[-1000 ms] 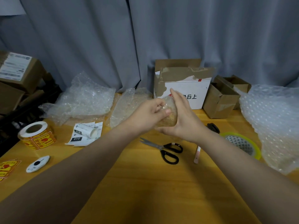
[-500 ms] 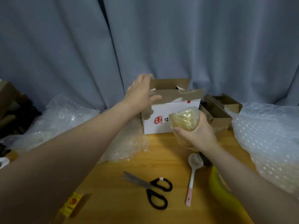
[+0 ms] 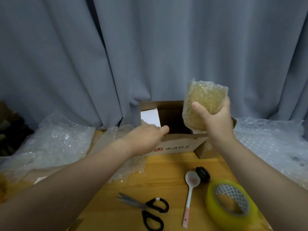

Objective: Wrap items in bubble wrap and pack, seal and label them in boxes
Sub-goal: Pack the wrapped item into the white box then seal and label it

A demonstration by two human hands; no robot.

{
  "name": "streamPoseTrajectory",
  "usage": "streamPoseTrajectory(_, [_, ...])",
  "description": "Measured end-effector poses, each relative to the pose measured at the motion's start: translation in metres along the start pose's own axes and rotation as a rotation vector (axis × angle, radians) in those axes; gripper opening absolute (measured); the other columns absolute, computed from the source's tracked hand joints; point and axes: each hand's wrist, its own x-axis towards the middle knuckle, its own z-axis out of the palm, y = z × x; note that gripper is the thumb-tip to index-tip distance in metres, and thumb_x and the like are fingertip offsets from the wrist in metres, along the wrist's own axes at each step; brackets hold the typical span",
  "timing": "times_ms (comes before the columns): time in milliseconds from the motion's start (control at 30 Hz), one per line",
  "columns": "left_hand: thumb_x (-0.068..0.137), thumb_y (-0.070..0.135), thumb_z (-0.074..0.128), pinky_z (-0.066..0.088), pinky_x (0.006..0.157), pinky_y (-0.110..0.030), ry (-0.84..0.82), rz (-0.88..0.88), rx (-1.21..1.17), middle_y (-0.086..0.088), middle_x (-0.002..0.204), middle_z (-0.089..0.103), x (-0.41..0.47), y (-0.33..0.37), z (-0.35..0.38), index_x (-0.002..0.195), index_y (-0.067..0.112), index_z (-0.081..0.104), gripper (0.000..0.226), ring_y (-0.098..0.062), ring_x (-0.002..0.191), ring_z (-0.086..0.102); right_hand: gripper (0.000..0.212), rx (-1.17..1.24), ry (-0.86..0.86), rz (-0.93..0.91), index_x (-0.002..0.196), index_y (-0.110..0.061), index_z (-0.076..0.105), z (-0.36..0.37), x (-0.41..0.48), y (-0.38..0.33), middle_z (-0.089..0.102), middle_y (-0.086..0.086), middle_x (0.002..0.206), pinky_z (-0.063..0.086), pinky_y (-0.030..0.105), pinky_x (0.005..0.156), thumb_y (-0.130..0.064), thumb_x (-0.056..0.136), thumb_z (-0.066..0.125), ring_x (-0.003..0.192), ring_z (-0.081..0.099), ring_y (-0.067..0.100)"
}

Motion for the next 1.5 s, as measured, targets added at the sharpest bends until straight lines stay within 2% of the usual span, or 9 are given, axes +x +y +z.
streamPoseTrajectory(167, [0.099,0.023,0.033,0.045,0.062,-0.045,-0.151,0.019,0.058,-0.003,0.068,0.046,-0.022,0.016,-0.006,0.099,0.015,0.032,0.008,-0.024,0.065,0.049,0.082,0.359,-0.378,0.363,0.135,-0.033,0.038,0.02,-0.008,0.0,0.059,0.001,0.125,0.056,0.045,0.085,-0.039,0.064,0.081,0.112,0.061,0.023])
streamPoseTrajectory(300, [0.098,0.022,0.036,0.045,0.06,-0.04,-0.202,0.054,0.129,0.002,0.071,0.039,-0.041,0.026,-0.015,0.094,0.02,0.024,0.013,-0.019,0.061,0.044,0.083,0.29,-0.389,0.339,0.135,-0.033,0.035,0.029,-0.017,0.007,0.057,-0.004,0.122,0.054,0.037,0.085,-0.034,0.067,0.082,0.113,0.058,0.019])
streamPoseTrajectory(433, [0.098,0.021,0.038,0.043,0.054,-0.034,-0.144,0.041,0.164,0.0,0.102,0.038,-0.052,0.022,-0.021,0.104,0.019,0.034,0.008,-0.019,0.065,0.048,0.095,-0.093,-0.463,0.096,0.134,-0.04,0.029,0.018,-0.009,0.003,0.05,-0.011,0.128,0.05,0.04,0.096,-0.039,0.059,0.088,0.119,0.051,0.011])
streamPoseTrajectory(600, [0.1,0.029,0.035,0.048,0.058,-0.034,-0.134,0.024,0.178,-0.003,0.106,0.039,-0.056,0.018,-0.019,0.115,0.021,0.038,0.018,-0.02,0.069,0.053,0.102,-0.782,-0.578,-0.228,0.138,-0.037,0.022,0.009,-0.002,-0.002,0.044,-0.015,0.127,0.025,0.05,0.112,-0.047,0.057,0.084,0.122,0.041,0.013])
streamPoseTrajectory(800, [0.101,0.027,0.037,0.04,0.06,-0.028,-0.134,0.016,0.256,-0.001,0.1,0.034,-0.063,0.017,-0.014,0.128,0.02,0.049,0.03,-0.014,0.074,0.045,0.102,-1.238,-0.782,-0.261,0.144,-0.022,0.023,0.019,0.007,0.024,0.032,0.002,0.135,0.041,0.037,0.099,-0.035,0.062,0.082,0.124,0.035,0.024])
streamPoseTrajectory(967, [0.101,0.025,0.034,0.036,0.061,-0.03,-0.154,0.026,0.231,-0.003,0.1,0.037,-0.07,0.012,-0.005,0.126,0.018,0.05,0.031,-0.016,0.075,0.041,0.092,-1.461,-0.924,-0.146,0.148,-0.022,0.023,0.04,0.01,0.055,0.034,0.003,0.144,0.032,0.046,0.107,-0.024,0.073,0.077,0.131,0.032,0.03])
streamPoseTrajectory(1167, [0.101,0.02,0.039,0.039,0.061,-0.03,-0.128,-0.004,0.187,-0.004,0.102,0.038,-0.066,0.004,-0.001,0.126,0.018,0.049,0.028,-0.016,0.075,0.041,0.06,-1.453,-1.002,0.006,0.145,-0.021,0.035,0.054,0.018,0.066,0.049,0.008,0.133,0.047,0.042,0.096,-0.01,0.09,0.056,0.118,0.05,0.029])
streamPoseTrajectory(1367, [0.1,0.036,0.037,0.044,0.07,-0.031,-0.025,-0.088,0.165,-0.004,0.107,0.043,-0.036,-0.012,-0.012,0.12,0.017,0.051,0.031,-0.02,0.09,0.052,0.031,-0.992,-0.763,-0.017,0.124,-0.018,0.061,0.059,0.027,0.026,0.06,0.004,0.126,0.044,0.031,0.093,-0.028,0.097,0.05,0.113,0.056,0.022])
streamPoseTrajectory(1500, [0.098,0.033,0.043,0.044,0.079,-0.036,0.121,-0.283,-0.051,-0.005,0.108,0.045,-0.013,-0.023,-0.01,0.117,0.014,0.054,0.028,-0.026,0.1,0.052,0.031,-0.837,-0.663,-0.104,0.1,-0.014,0.07,0.068,0.014,0.002,0.07,0.006,0.097,0.045,0.031,0.076,-0.034,0.098,0.048,0.094,0.062,0.024])
